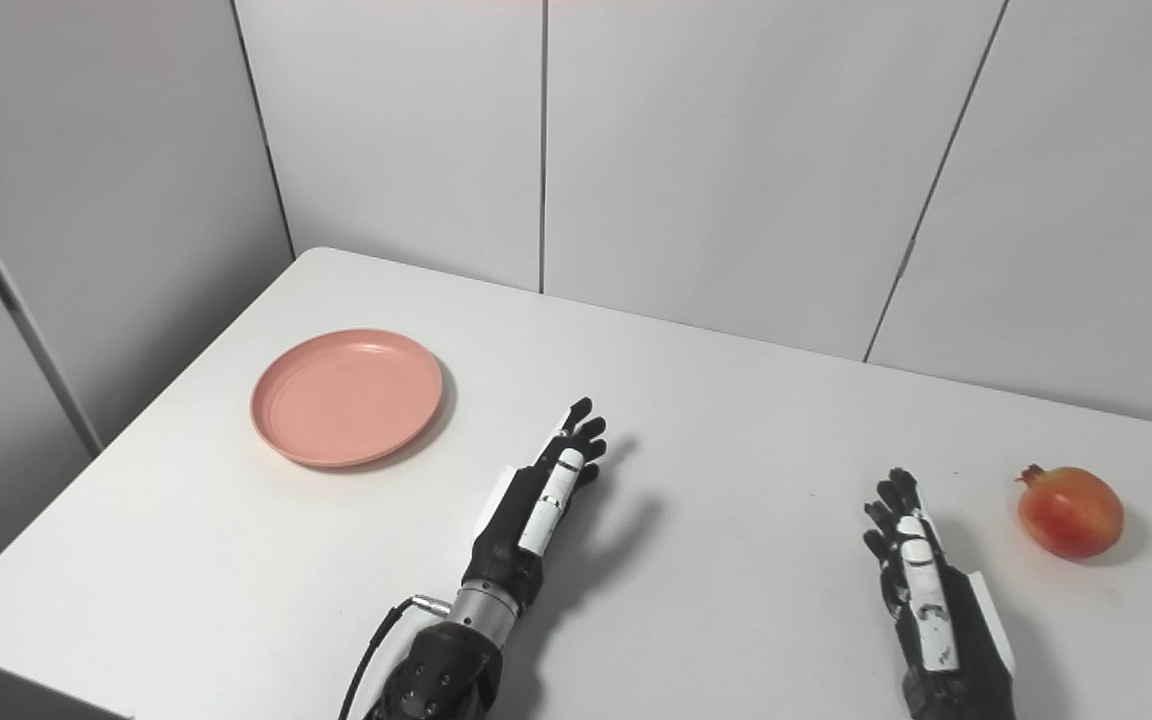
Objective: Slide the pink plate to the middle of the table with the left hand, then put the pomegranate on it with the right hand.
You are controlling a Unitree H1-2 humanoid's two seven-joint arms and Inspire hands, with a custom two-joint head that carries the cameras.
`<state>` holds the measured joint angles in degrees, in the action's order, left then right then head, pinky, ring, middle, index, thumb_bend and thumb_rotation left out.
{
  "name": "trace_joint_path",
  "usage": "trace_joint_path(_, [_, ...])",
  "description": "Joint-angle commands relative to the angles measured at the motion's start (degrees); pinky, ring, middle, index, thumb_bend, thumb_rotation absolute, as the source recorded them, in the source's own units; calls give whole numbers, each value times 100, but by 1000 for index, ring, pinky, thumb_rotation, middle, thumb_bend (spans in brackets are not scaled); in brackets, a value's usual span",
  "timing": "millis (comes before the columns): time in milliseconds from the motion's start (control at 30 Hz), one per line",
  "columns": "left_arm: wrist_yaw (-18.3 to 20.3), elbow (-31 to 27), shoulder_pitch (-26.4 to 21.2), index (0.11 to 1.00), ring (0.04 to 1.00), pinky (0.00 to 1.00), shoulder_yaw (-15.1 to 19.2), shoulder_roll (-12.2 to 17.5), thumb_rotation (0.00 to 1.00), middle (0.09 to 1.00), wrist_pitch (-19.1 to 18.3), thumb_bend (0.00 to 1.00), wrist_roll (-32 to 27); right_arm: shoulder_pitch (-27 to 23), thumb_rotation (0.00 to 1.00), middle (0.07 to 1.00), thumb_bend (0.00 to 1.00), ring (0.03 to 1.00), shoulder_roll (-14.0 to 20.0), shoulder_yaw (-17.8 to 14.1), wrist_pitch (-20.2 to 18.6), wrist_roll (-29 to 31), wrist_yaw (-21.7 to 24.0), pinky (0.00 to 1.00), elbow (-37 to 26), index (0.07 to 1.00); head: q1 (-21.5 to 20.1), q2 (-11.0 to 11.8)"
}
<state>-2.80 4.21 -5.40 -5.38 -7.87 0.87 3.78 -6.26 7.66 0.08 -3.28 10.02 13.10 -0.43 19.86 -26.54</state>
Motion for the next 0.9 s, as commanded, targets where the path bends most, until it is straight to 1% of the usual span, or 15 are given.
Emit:
trace_joint_path(0, [10, 8, -92, 954, 940, 942, -75, -78, 1000, 955, 124, 364, 28, -111, 1000, 1000, 135, 1000, -14, -23, 166, 50, 4, 1000, -250, 1000, 5, -11])
trace_joint_path(100, [52, -10, -88, 954, 941, 941, -56, -49, 1000, 958, 163, 361, -34, -96, 1000, 1000, 135, 1000, -69, -9, 45, 17, -69, 1000, -330, 1000, -55, -3])
trace_joint_path(300, [99, -135, -80, 960, 944, 941, -27, 5, 1000, 964, 207, 377, -102, -93, 1000, 1000, 107, 1000, -87, 71, 96, -68, -73, 1000, -354, 1000, -87, 2])
trace_joint_path(467, [79, -272, -92, 958, 940, 931, -44, 39, 1000, 962, 199, 390, 22, -78, 1000, 1000, 124, 1000, -107, 65, -17, -75, -100, 1000, -422, 1000, -76, 16])
trace_joint_path(533, [78, -344, -106, 954, 936, 923, -54, 62, 1000, 958, 189, 392, 72, -86, 1000, 1000, 124, 1000, -105, 58, 34, -47, -84, 1000, -388, 1000, -72, 14])
trace_joint_path(567, [77, -393, -116, 954, 934, 918, -62, 88, 1000, 957, 190, 394, 116, -96, 1000, 1000, 126, 1000, -93, 62, 95, -46, -67, 1000, -346, 1000, -71, 15])
trace_joint_path(667, [74, -649, -159, 950, 933, 917, -84, 187, 1000, 956, 117, 403, 265, -105, 1000, 1000, 125, 1000, -99, 65, 66, -46, -86, 1000, -352, 1000, -50, 22])
trace_joint_path(767, [82, -895, -189, 946, 935, 924, -62, 204, 1000, 956, -9, 405, 293, -100, 1000, 1000, 130, 1000, -107, 60, 15, -38, -105, 1000, -371, 1000, -41, 24])
trace_joint_path(867, [65, -1138, -228, 944, 930, 920, -54, 228, 1000, 949, -75, 400, 382, -119, 1000, 1000, 131, 1000, -96, 66, 49, -74, -115, 1000, -337, 1000, -34, 27])
